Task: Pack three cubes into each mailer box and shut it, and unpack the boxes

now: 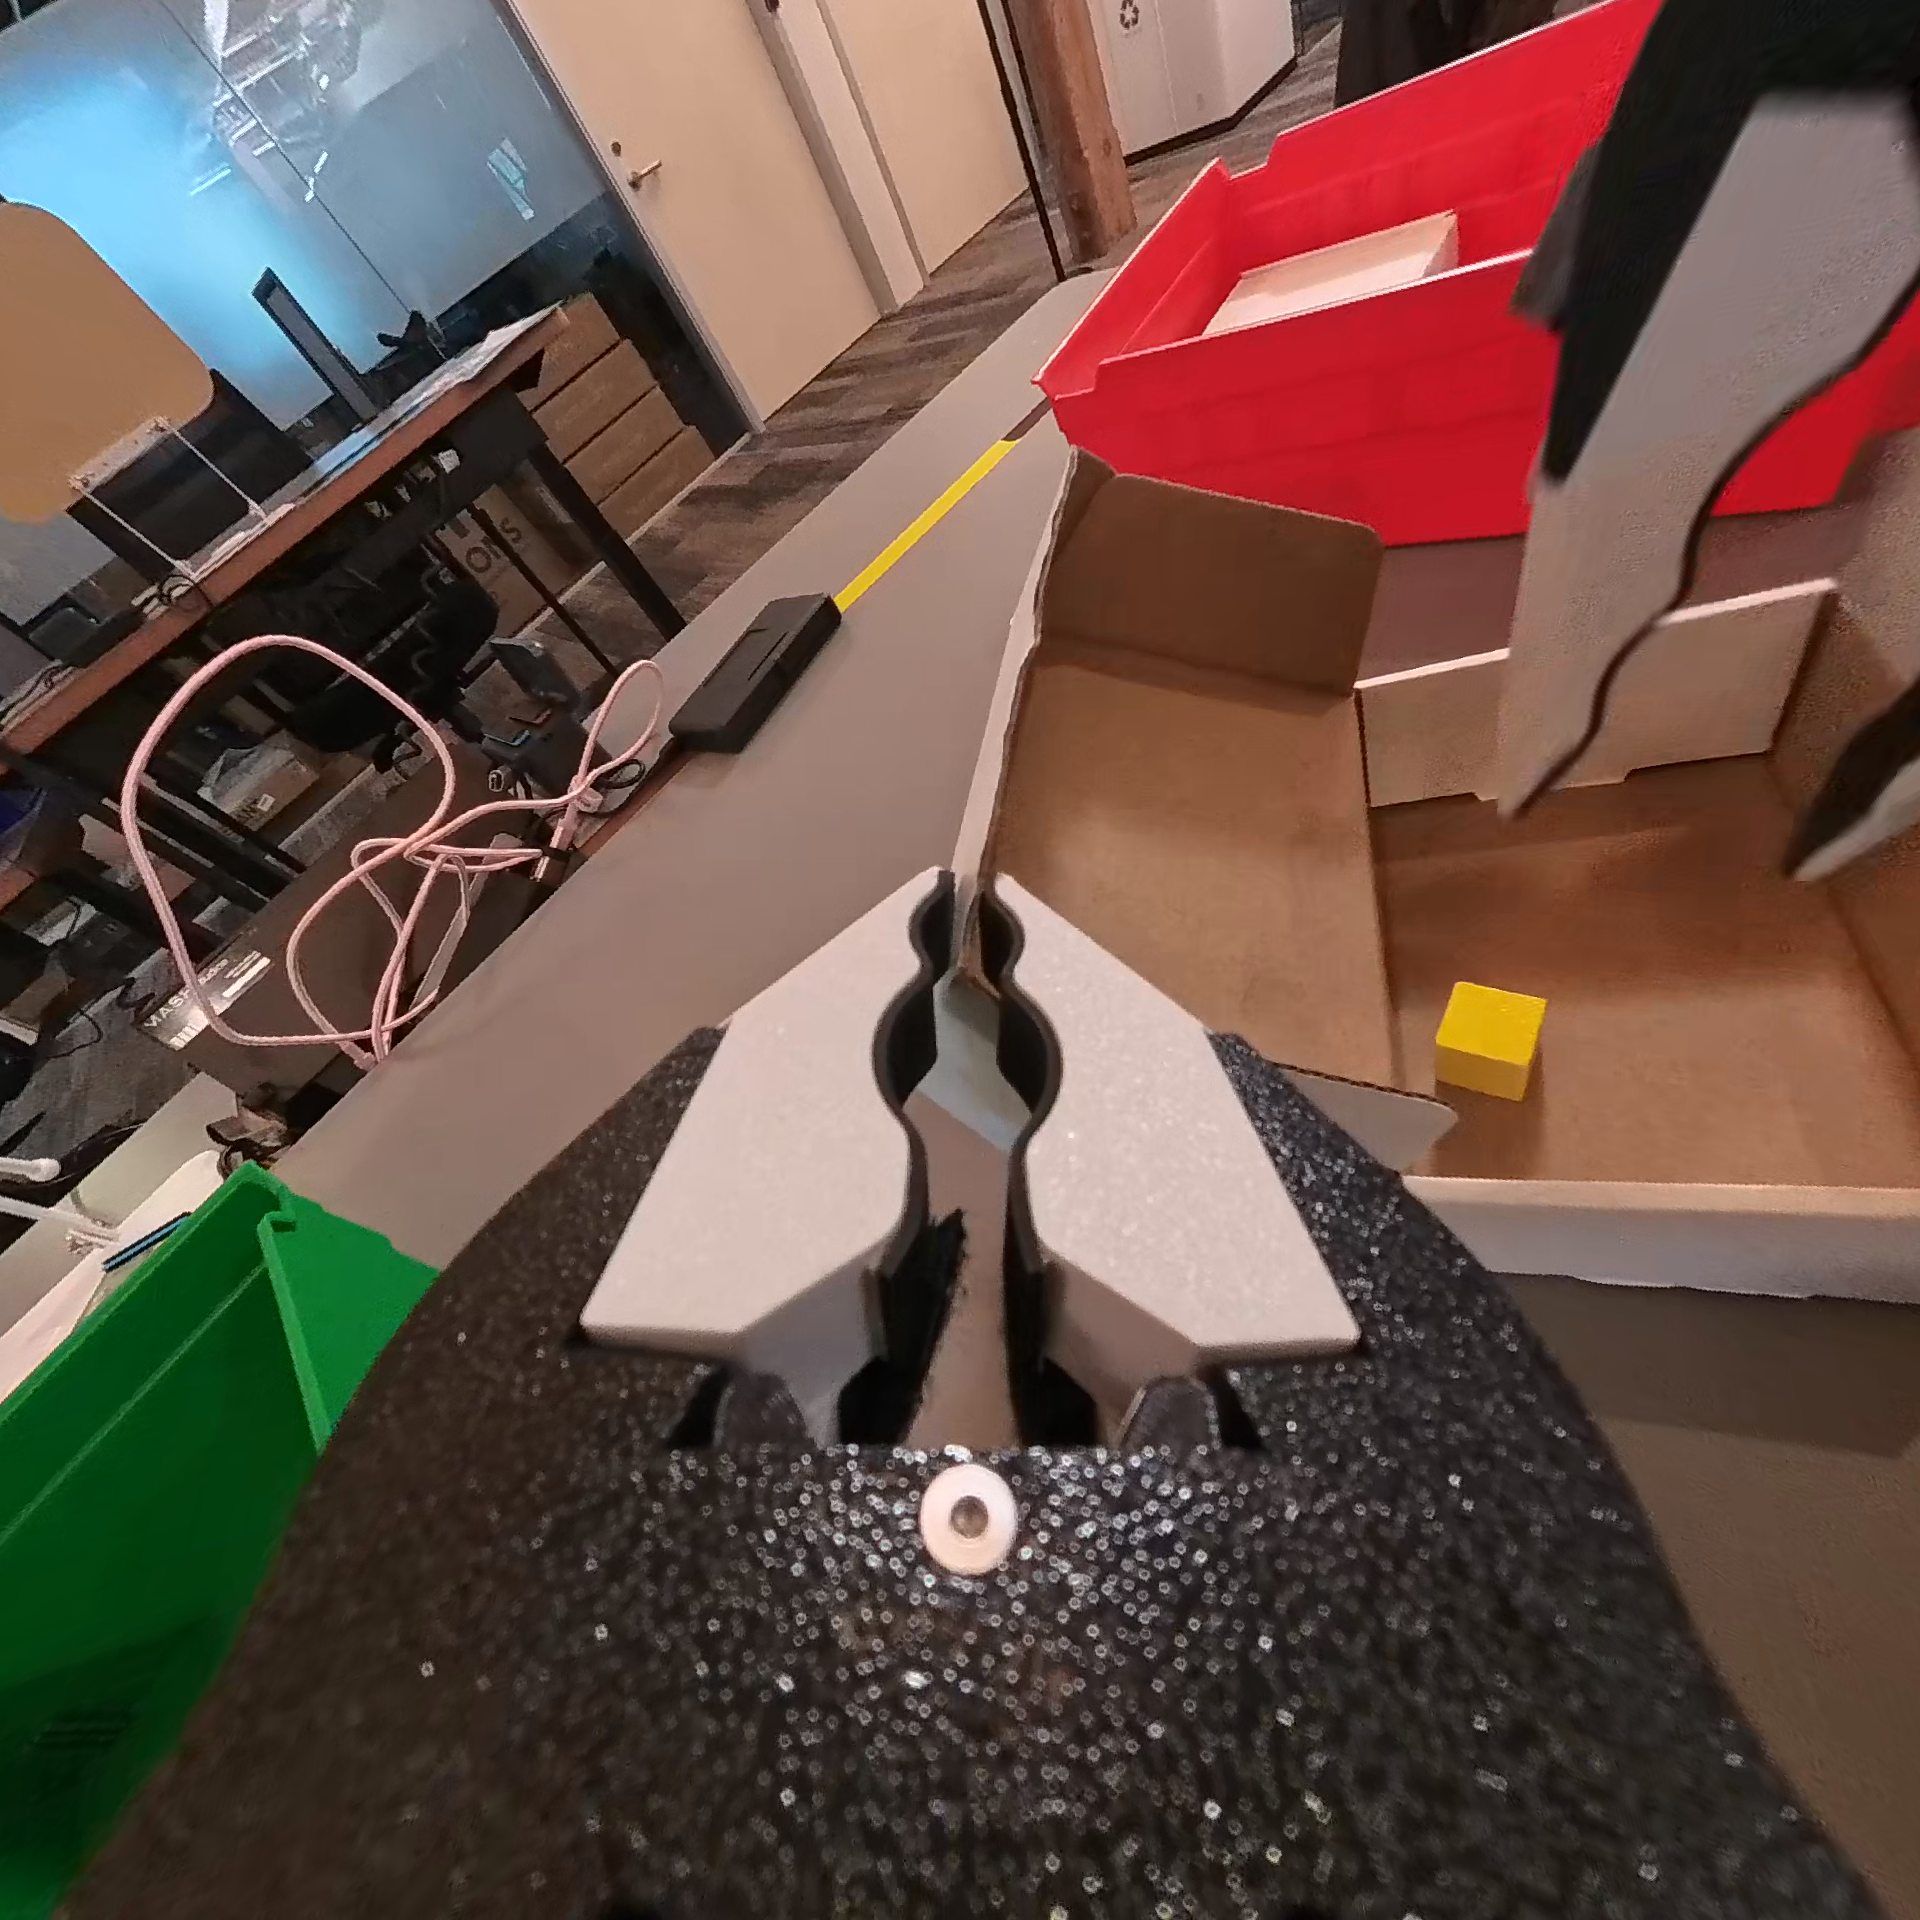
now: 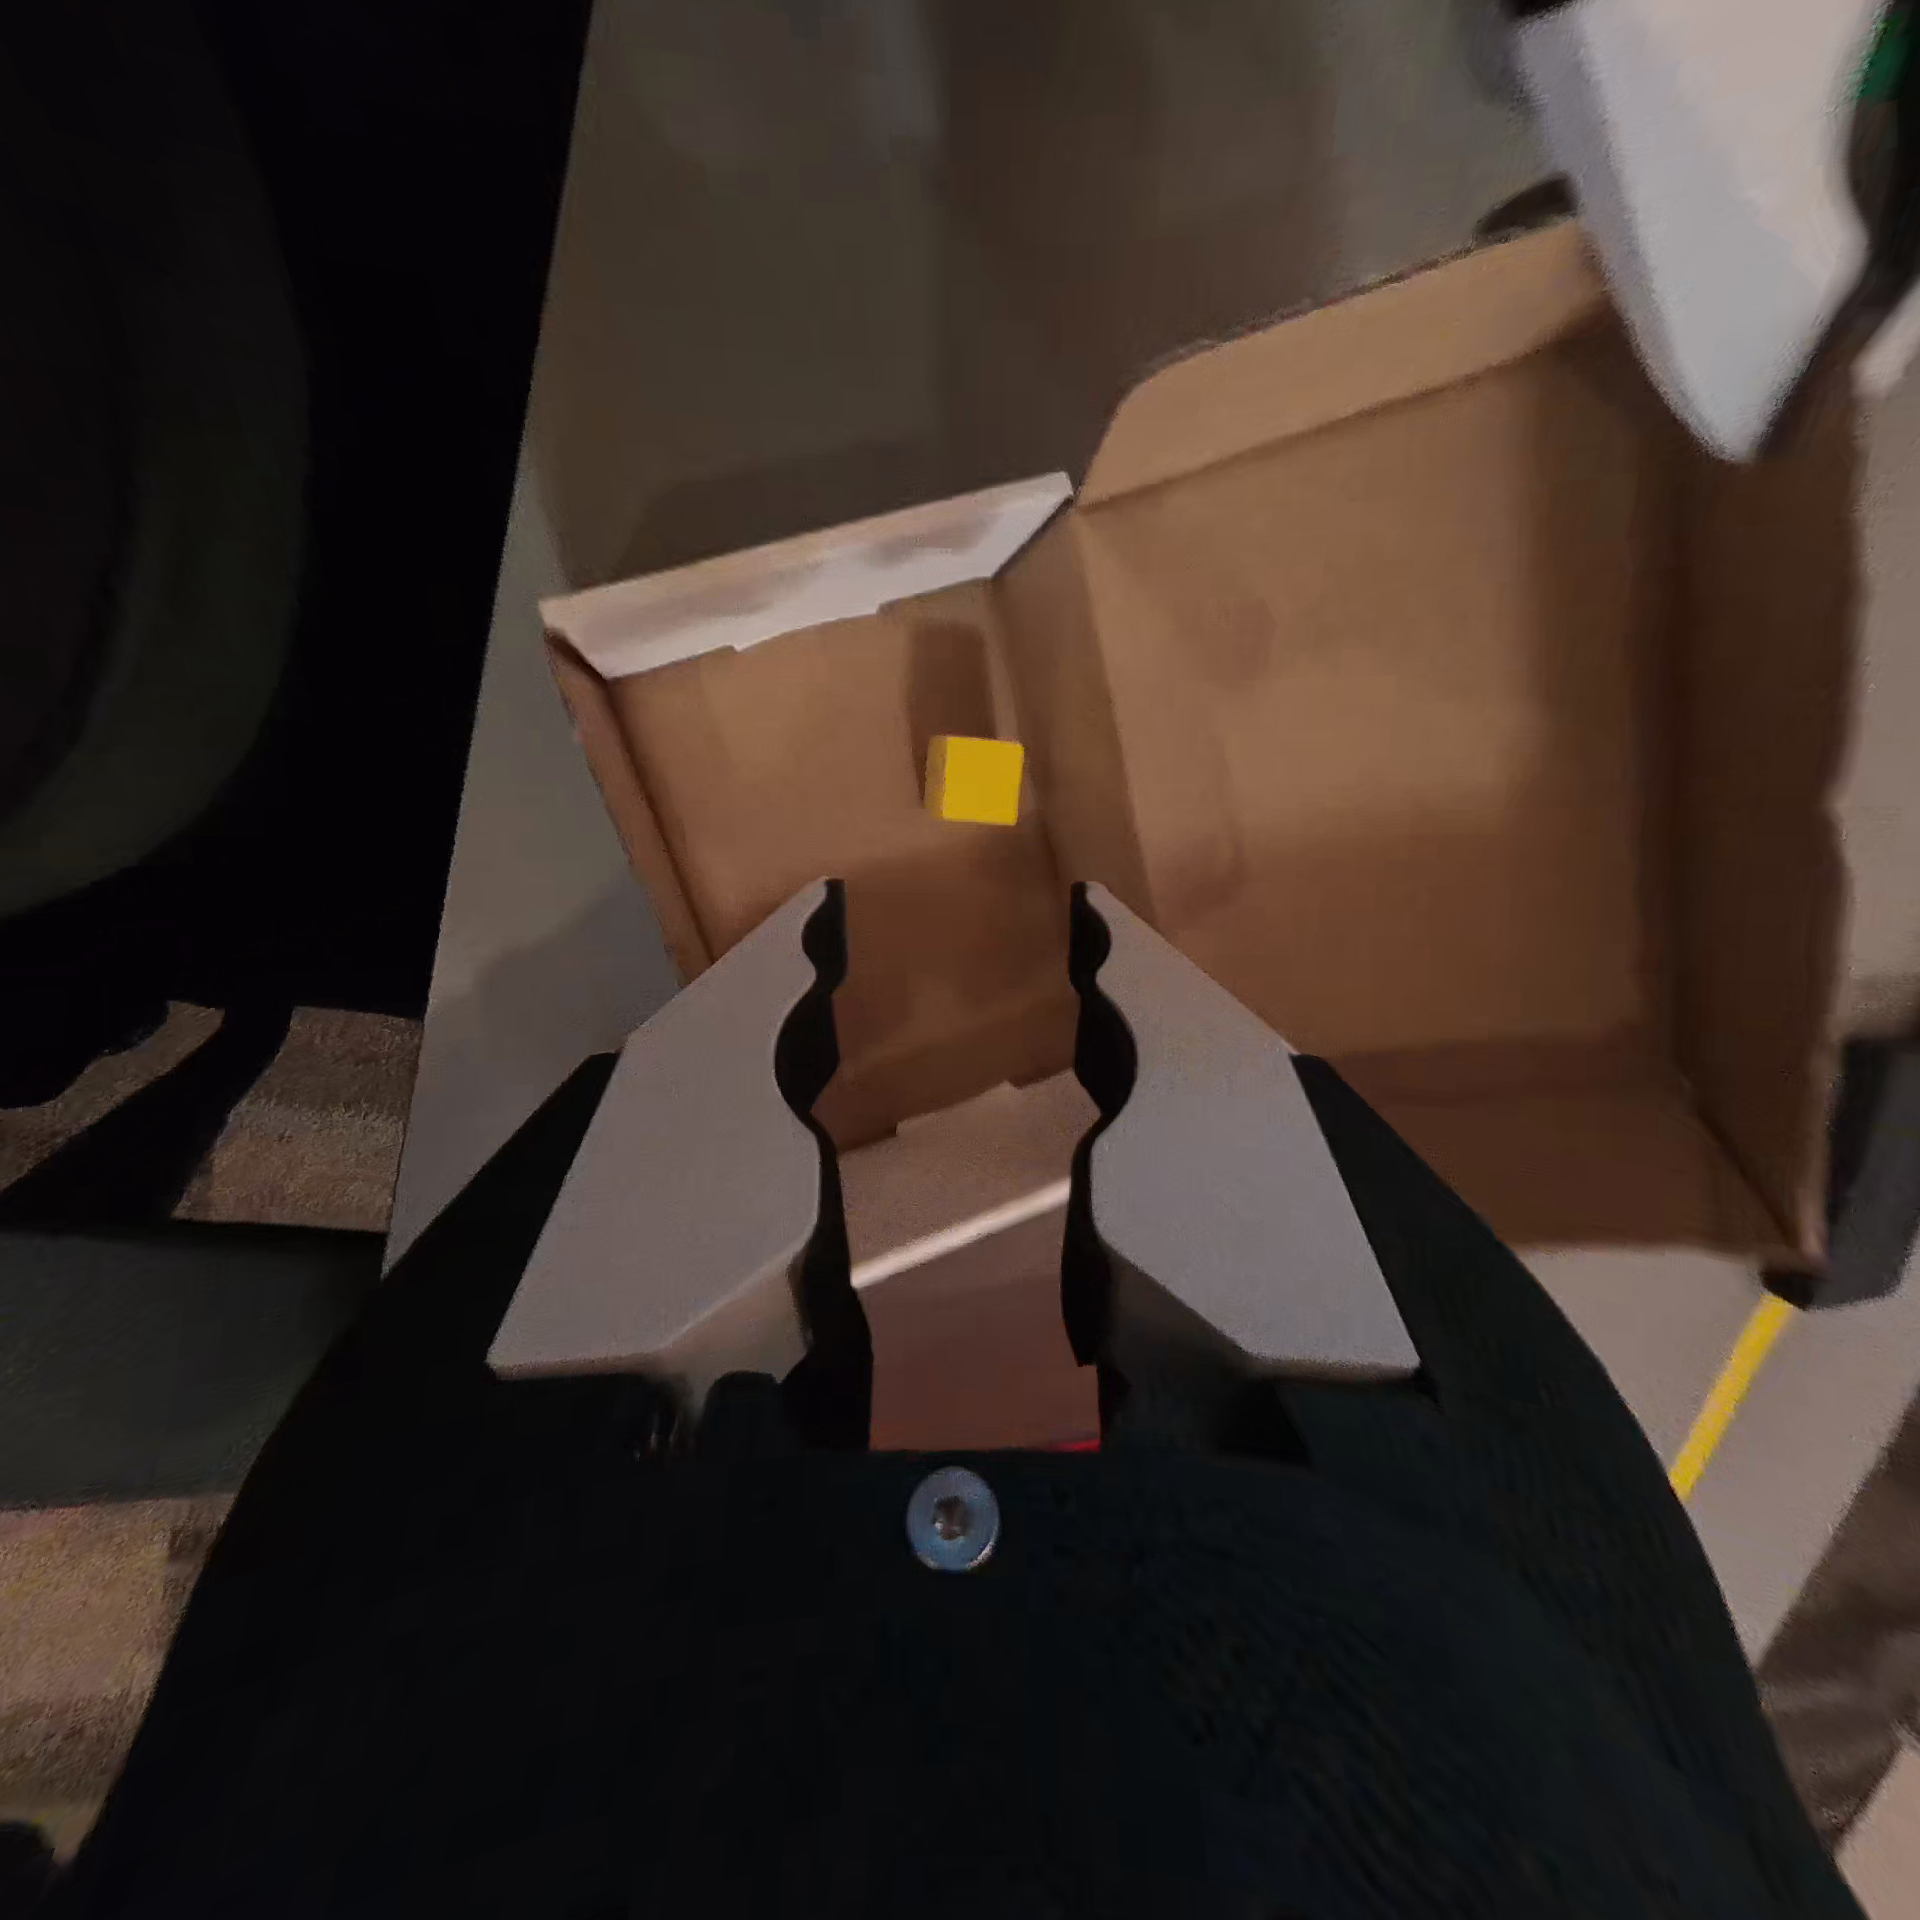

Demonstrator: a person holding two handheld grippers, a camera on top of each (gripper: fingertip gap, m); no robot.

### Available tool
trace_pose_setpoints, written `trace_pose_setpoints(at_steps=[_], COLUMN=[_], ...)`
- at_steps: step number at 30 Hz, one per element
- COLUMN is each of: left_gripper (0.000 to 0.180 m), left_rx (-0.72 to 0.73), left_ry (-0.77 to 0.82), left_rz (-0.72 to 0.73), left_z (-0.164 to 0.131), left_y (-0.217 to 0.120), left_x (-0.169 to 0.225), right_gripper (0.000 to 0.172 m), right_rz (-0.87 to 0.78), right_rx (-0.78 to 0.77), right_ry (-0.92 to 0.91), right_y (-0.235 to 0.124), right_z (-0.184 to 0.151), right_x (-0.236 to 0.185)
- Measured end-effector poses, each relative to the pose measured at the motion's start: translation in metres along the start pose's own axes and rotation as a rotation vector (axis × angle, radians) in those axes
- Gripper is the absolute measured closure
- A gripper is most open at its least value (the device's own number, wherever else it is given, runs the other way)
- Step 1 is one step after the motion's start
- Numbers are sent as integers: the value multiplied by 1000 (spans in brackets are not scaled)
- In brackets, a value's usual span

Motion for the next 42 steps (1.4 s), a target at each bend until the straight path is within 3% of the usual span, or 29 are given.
trace_pose_setpoints(at_steps=[1, 8, 16, 20, 24, 30, 33, 37, 42], left_gripper=[178, 178, 178, 178, 178, 178, 179, 179, 178], left_rx=[0, 3, 2, -1, -3, -6, -4, -4, -7], left_ry=[1, 10, 8, 11, 15, 16, 15, 13, 15], left_rz=[-1, -2, -4, -2, 1, 1, -1, 1, 5], left_z=[0, 1, 1, 0, 0, 0, 1, 1, 1], left_y=[0, -1, -1, -1, -1, 1, 2, 2, 1], left_x=[0, 1, 1, 1, -1, -1, 0, 0, 0], right_gripper=[130, 135, 147, 152, 152, 152, 152, 152, 152], right_rz=[9, 65, 113, 109, 4, -257, -394, -348, -159], right_rx=[-27, -119, -145, -132, -116, -84, -191, -361, -434], right_ry=[-10, -10, -37, -42, -29, 213, 369, 496, 546], right_y=[9, 52, 67, 62, 29, -74, -103, -89, -30], right_z=[4, 16, 19, 19, 8, -68, -128, -198, -242], right_x=[0, 8, 6, 5, 5, 22, 30, 26, 17])
Point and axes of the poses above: each gripper's, where its closed fingertips meet, y out along the fingers, z out of its top, x = y × z across the jaws, the point moved 5 cm from there along -y, back along the fingers, and after that the axes turned 15 degrees about -x, right-handed, at the moved point
